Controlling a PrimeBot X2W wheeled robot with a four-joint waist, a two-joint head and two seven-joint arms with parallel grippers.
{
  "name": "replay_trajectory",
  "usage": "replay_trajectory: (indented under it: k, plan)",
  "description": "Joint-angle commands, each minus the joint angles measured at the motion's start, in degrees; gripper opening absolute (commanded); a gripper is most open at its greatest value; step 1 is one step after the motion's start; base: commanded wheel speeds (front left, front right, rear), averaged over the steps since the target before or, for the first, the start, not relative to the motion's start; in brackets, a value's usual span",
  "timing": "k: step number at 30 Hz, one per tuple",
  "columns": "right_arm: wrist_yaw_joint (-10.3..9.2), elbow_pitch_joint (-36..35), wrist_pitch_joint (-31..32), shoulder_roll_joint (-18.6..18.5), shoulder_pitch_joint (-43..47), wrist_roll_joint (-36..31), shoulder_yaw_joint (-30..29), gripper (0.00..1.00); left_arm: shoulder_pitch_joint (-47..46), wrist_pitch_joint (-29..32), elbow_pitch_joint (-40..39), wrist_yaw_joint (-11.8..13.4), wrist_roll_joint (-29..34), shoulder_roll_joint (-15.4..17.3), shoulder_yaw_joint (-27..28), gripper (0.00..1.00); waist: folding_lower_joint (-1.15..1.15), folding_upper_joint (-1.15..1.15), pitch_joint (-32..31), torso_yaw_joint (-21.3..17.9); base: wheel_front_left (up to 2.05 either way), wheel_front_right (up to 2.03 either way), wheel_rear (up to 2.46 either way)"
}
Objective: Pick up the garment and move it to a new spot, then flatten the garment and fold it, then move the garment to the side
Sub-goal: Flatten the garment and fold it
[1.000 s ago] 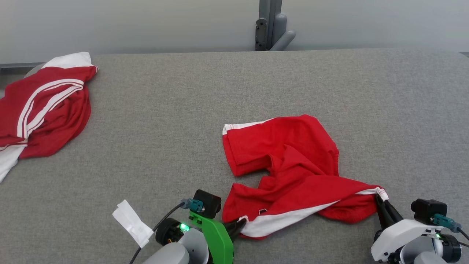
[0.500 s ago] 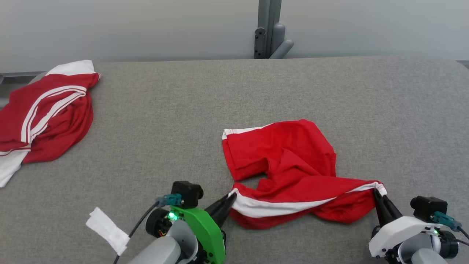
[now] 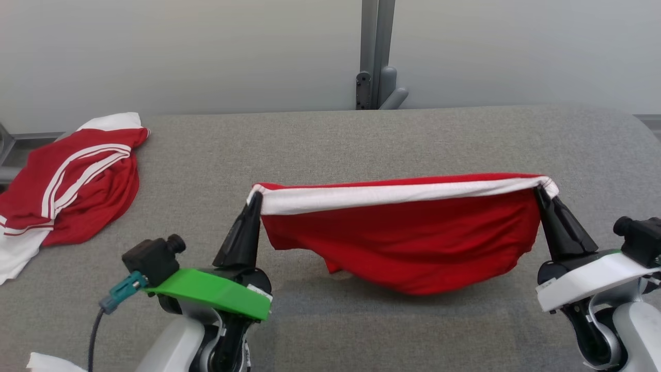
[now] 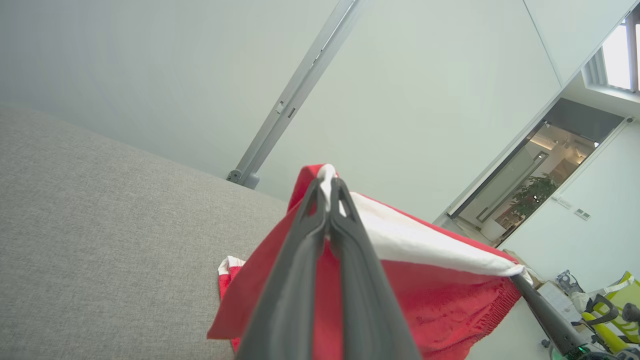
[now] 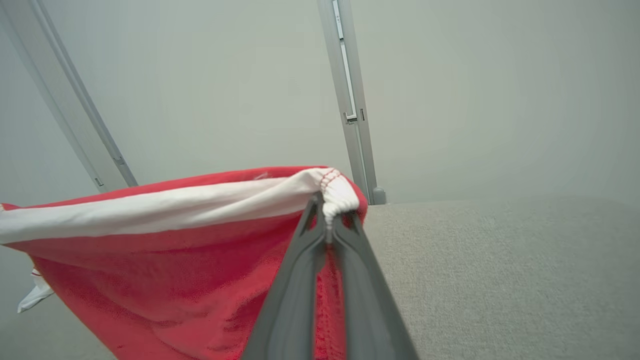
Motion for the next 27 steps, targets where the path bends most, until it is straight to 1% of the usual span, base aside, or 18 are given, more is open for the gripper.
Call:
replay_trajectory:
  k: [1, 4, 9, 12, 14, 15, 16, 17, 19, 21, 23, 24, 27]
  plan:
    - [-0.02, -4.09, 1.36, -0.89, 1.37, 0.46, -0.88, 0.0, 1.52, -0.34, -3.09, 0.12, -0.94, -0.02, 2.08, 0.0, 0.0, 0.0, -0.75, -0.35, 0.0, 0.0, 0.0]
    - [-0.02, -12.43, 4.39, -2.11, 3.05, 0.53, -2.72, 0.0, 3.56, -0.56, -9.91, 0.5, -1.93, -0.32, 5.84, 0.0, 0.0, 0.0, -1.42, -0.75, 0.0, 0.0, 0.0]
    - [-0.02, -25.99, 9.8, -2.48, 6.42, 0.73, -6.81, 0.0, 5.97, -0.54, -21.01, 2.22, -1.61, 0.12, 10.18, 0.0, 0.0, 0.0, -2.14, -1.69, 0.0, 0.0, 0.0]
    - [-0.04, -32.92, 12.4, -1.51, 7.88, 0.66, -9.79, 0.0, 5.79, -0.37, -26.78, 4.01, -0.16, 1.32, 11.37, 0.0, 0.0, 0.0, -2.06, -2.18, 0.0, 0.0, 0.0]
    - [-0.04, -36.8, 14.09, -0.8, 8.63, 0.85, -11.38, 0.0, 4.85, 0.8, -30.2, 5.19, 0.31, 1.88, 11.43, 0.0, 0.0, 0.0, -1.86, -2.34, 0.0, 0.0, 0.0]
    - [-0.04, -38.36, 14.99, -0.49, 8.92, 1.04, -12.03, 0.0, 4.17, 1.43, -31.71, 5.9, 0.99, 2.56, 11.6, 0.0, 0.0, 0.0, -1.67, -2.43, 0.0, 0.0, 0.0]
    - [-0.04, -38.36, 14.99, -0.49, 8.92, 1.04, -12.03, 0.0, 4.17, 1.43, -31.71, 5.9, 0.99, 2.56, 11.6, 0.0, 0.0, 0.0, -1.67, -2.43, 0.0, 0.0, 0.0]
    - [-0.04, -40.52, 16.57, 0.48, 9.21, 0.85, -12.71, 0.0, 3.27, 3.03, -33.59, 7.05, 1.57, 3.24, 11.49, 0.0, 0.0, 0.0, -1.24, -2.55, 0.0, 0.0, 0.0]
    - [-0.04, -40.73, 17.99, 1.27, 8.94, 0.55, -12.76, 0.0, 1.86, 4.22, -33.79, 7.94, 2.13, 3.95, 11.75, 0.0, 0.0, 0.0, -0.6, -2.54, 0.0, 0.0, 0.0]
    - [-0.03, -39.4, 19.11, 1.74, 7.22, 1.49, -11.34, 0.0, 0.01, 5.24, -32.79, 8.06, 1.62, 3.62, 11.55, 0.0, 0.0, 0.0, 0.3, -2.45, 0.0, 0.0, 0.0]
    - [-0.03, -36.77, 19.57, 1.0, 4.59, 1.97, -9.54, 0.0, -2.41, 5.73, -30.55, 7.33, 1.35, 3.48, 11.6, 0.0, 0.0, 0.0, 1.49, -2.33, 0.0, 0.0, 0.0]
    - [-0.03, -35.24, 19.64, 1.23, 2.94, 2.43, -8.49, 0.0, -3.62, 6.18, -29.07, 6.84, 0.32, 2.86, 11.54, 0.0, 0.0, 0.0, 2.3, -2.29, 0.0, 0.0, 0.0]
    - [-0.02, -30.07, 19.25, 1.28, -4.68, 2.56, -5.74, 0.0, -9.77, 7.03, -23.6, 5.5, 0.64, 2.88, 11.82, 0.0, 0.0, 0.0, 5.8, -1.94, 0.0, 0.0, 0.0]
